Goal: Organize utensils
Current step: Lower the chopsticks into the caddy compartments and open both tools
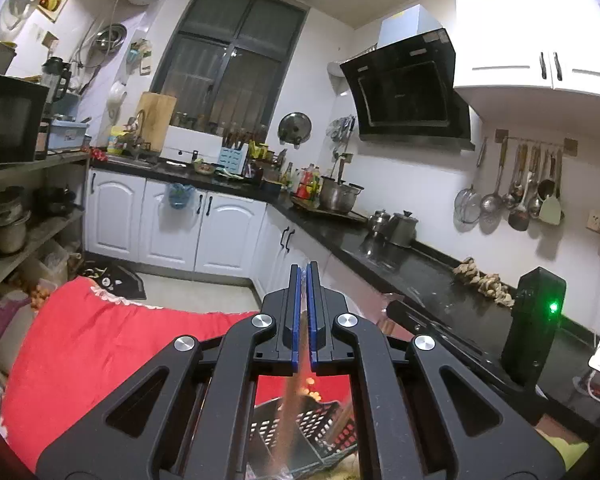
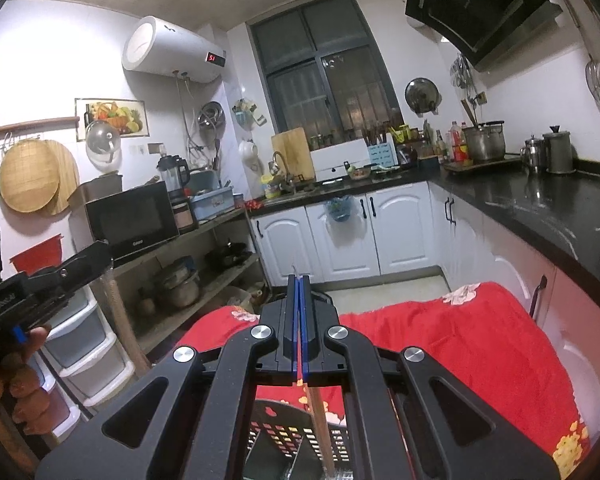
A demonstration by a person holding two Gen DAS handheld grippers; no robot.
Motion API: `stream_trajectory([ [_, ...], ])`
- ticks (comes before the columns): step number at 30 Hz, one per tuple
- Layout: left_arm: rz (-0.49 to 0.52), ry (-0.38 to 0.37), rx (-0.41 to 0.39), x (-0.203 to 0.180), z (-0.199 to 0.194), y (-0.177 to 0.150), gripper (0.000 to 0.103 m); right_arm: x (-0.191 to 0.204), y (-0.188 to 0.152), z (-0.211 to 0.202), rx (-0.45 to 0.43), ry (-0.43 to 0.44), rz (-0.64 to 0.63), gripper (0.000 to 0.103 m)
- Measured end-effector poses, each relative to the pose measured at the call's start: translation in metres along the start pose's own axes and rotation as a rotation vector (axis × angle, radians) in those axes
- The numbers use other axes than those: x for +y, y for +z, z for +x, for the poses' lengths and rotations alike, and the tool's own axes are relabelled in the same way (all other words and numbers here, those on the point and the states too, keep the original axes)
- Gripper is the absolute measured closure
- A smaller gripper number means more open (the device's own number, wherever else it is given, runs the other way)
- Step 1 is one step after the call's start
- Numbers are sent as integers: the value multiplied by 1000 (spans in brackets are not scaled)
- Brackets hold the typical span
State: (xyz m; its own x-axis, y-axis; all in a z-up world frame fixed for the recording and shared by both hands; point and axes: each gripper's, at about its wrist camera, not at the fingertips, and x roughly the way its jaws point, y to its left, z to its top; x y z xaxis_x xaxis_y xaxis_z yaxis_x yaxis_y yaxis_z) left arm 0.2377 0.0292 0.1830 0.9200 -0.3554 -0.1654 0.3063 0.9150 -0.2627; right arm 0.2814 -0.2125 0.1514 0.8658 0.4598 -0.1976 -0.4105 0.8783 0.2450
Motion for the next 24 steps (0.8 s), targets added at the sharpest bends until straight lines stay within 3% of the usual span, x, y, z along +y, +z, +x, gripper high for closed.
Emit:
stream_trajectory([
  [15, -58, 40, 102, 30, 32, -40, 102, -21, -31, 12, 73, -72, 60, 101],
  [18, -49, 54, 120, 31, 33, -50, 102, -24, -34, 8, 86, -93, 70, 86],
  [19, -48, 60, 128, 32, 33, -53, 102, -25, -34, 6, 86, -108, 71, 74],
  [20, -50, 66, 141, 33, 34, -56, 102, -25, -35, 4, 85, -118, 72, 69],
  [22, -48, 81, 153, 34, 34, -61, 100, -26, -37, 0, 88, -127, 69, 69],
  [24, -46, 92, 162, 35, 32, -65, 83, -27, -38, -4, 92, -132, 62, 64],
])
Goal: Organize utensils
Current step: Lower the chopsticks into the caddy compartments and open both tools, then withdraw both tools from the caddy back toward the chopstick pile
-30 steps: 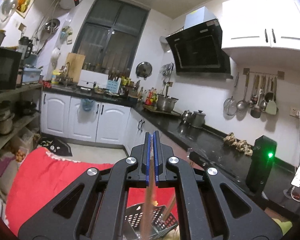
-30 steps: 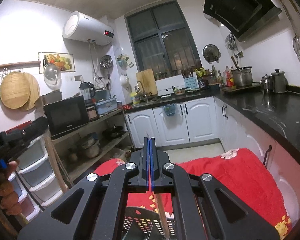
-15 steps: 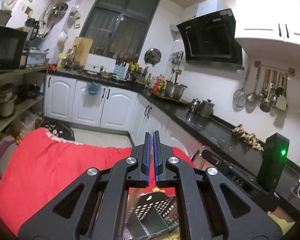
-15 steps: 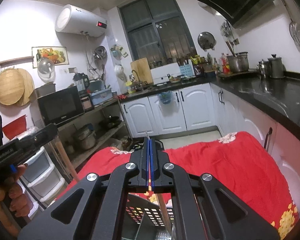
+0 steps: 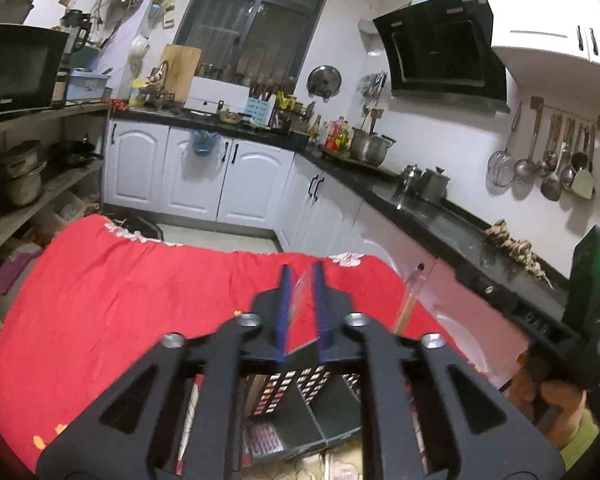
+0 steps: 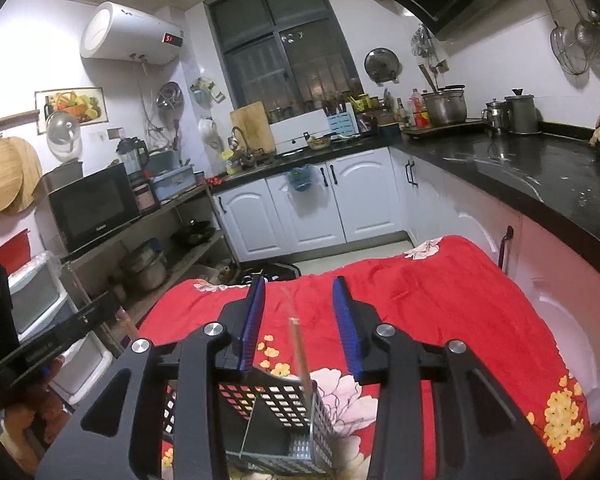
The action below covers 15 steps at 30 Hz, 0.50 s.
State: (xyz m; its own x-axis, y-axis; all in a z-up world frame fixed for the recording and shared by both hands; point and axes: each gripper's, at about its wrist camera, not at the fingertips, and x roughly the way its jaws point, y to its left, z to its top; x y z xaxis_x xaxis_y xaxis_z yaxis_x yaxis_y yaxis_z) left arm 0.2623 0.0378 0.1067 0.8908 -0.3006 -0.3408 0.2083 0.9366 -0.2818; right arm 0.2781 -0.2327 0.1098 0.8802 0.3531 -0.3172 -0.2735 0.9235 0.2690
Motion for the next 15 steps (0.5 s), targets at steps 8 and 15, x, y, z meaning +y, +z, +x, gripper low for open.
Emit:
stream_trajectory([
  [8, 30, 40, 22, -2, -8, -8, 39, 0, -9, -13, 44, -53, -53, 49],
  [15, 30, 68, 26, -2, -21, -12, 10, 1, -15, -26, 63, -60, -71, 36],
])
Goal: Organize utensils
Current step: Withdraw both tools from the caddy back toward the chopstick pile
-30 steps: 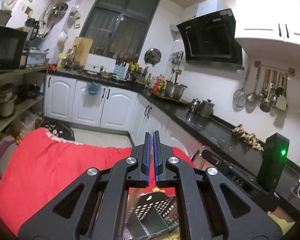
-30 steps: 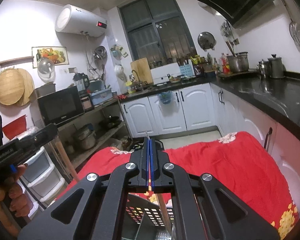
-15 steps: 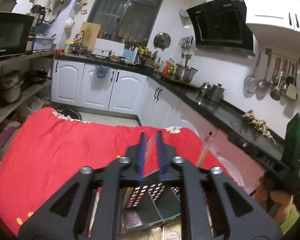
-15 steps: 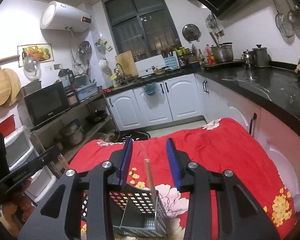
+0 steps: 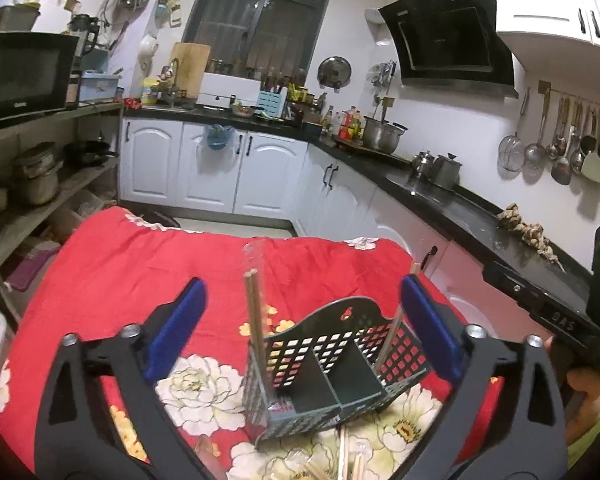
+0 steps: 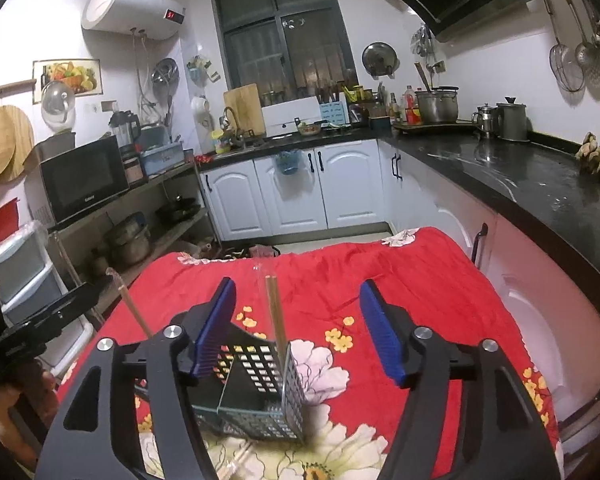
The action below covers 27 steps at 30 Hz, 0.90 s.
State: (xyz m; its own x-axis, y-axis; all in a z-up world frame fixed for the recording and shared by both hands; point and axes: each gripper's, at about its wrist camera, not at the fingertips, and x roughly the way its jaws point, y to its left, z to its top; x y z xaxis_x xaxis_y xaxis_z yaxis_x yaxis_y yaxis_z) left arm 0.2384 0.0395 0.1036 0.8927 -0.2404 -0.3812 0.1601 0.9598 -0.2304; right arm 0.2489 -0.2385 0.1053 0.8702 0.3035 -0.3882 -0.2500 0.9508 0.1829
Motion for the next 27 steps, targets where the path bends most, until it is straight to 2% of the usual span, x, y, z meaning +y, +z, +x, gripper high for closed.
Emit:
stream_trajectory([
  [2, 4, 8, -2, 0, -6, -2, 10, 1, -3, -6, -1, -1, -4, 31],
  [10, -10, 18, 15, 11, -26, -17, 10, 3, -12, -22, 6, 11, -18, 23],
  [27, -5, 24, 45, 10, -54, -49, 10, 14, -45, -39, 69, 38, -66, 21],
])
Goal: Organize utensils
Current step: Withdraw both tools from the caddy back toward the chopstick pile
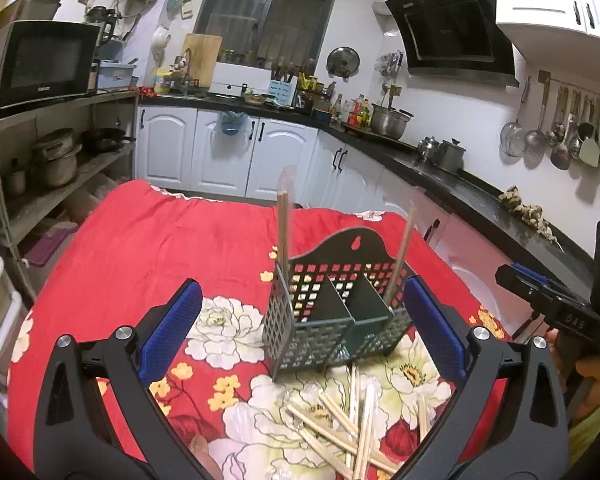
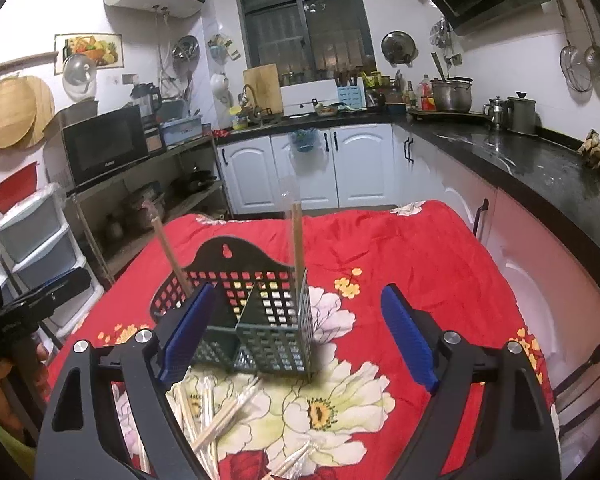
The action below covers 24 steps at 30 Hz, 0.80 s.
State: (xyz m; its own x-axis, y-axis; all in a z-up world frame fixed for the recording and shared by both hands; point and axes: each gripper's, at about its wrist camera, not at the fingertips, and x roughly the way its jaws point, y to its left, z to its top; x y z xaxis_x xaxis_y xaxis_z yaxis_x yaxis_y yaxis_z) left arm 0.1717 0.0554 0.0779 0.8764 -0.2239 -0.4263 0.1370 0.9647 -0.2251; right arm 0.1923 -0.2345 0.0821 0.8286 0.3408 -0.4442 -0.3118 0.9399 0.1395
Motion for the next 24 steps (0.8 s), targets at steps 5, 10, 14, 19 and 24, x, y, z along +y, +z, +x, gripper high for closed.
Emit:
stream_trajectory([
  [5, -1, 1, 13, 1, -6, -11, 10, 3, -10, -5, 10, -4, -12, 21],
  [10, 15, 22, 26, 1, -10, -23, 10, 6, -19, -8, 30, -12, -42, 21],
  [14, 22, 36, 32, 2, -13, -31, 10, 6, -27, -11, 36, -12, -56, 21],
  [19, 27, 39, 50, 0, -15, -42, 10, 7, -33, -14, 39, -4, -61, 21],
  [24, 27, 42, 71, -3, -16, -53, 10, 6, -38, -16, 45, 1, -66, 21],
])
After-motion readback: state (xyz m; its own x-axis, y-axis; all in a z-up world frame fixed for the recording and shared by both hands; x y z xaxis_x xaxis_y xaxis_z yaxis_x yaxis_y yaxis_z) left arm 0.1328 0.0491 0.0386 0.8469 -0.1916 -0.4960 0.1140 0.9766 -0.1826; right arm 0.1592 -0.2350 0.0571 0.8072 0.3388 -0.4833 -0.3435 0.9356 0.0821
